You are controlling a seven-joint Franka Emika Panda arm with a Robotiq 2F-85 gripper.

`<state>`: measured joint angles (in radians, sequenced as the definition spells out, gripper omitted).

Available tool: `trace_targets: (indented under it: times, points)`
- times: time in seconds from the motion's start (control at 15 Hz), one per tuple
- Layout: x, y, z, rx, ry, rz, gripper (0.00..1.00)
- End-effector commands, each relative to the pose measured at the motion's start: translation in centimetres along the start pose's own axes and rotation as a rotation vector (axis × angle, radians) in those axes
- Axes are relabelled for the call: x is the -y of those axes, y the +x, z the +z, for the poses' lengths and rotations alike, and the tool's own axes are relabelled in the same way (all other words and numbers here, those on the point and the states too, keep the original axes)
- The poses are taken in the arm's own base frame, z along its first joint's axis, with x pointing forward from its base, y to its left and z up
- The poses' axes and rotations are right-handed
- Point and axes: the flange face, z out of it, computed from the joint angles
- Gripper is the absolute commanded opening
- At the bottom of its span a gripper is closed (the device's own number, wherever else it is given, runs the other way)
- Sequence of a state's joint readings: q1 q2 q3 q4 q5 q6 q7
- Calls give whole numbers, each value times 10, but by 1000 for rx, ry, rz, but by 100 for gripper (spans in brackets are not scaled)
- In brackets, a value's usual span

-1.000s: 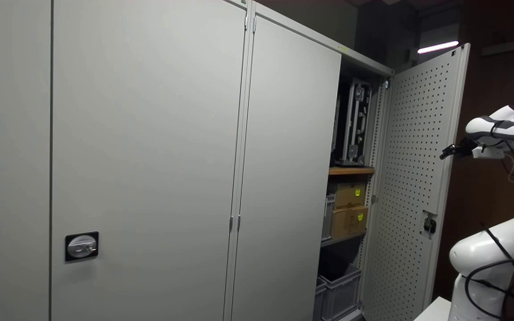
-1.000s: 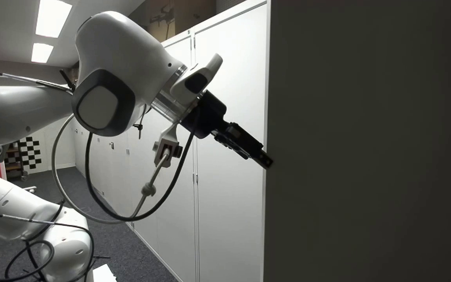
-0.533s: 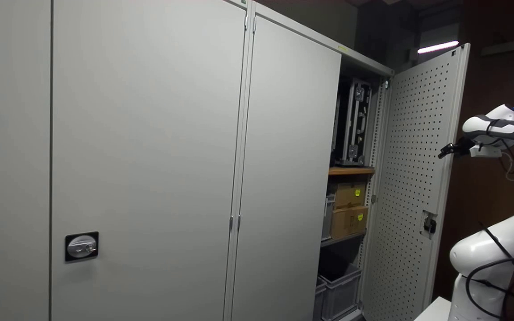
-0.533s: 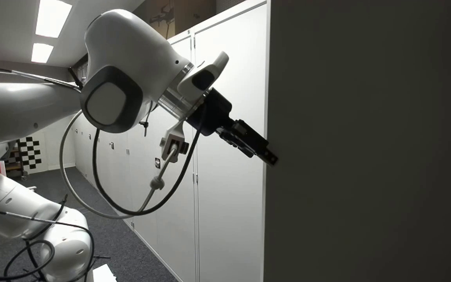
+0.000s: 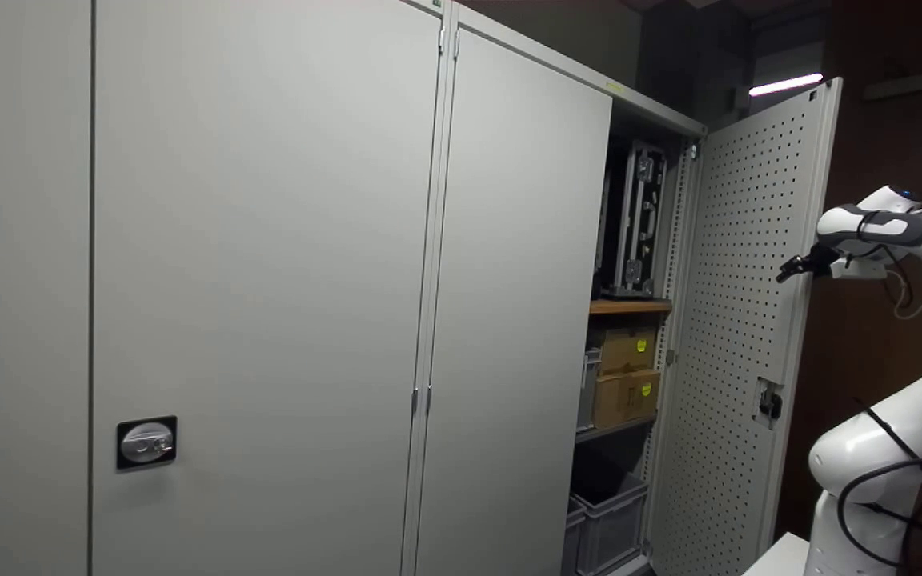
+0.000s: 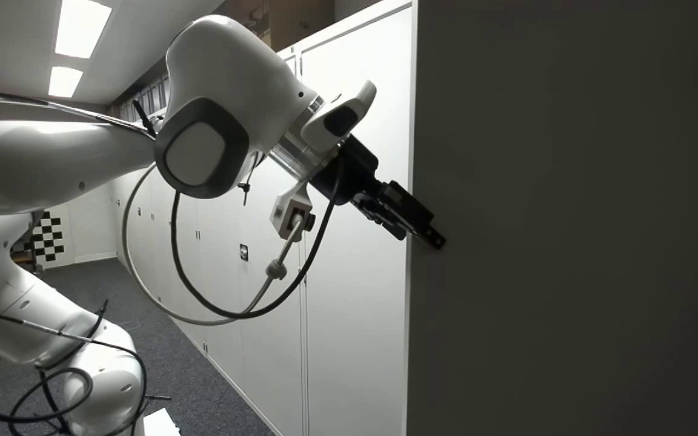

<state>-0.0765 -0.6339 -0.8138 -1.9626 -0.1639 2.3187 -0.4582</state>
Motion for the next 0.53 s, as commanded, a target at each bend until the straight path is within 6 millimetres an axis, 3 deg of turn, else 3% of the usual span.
trace_targets:
  times: [0.0,0.47]
  points:
    - [-1,19,2,-33,-13,-24,100]
    - [20,26,7,-32,12,-60,100]
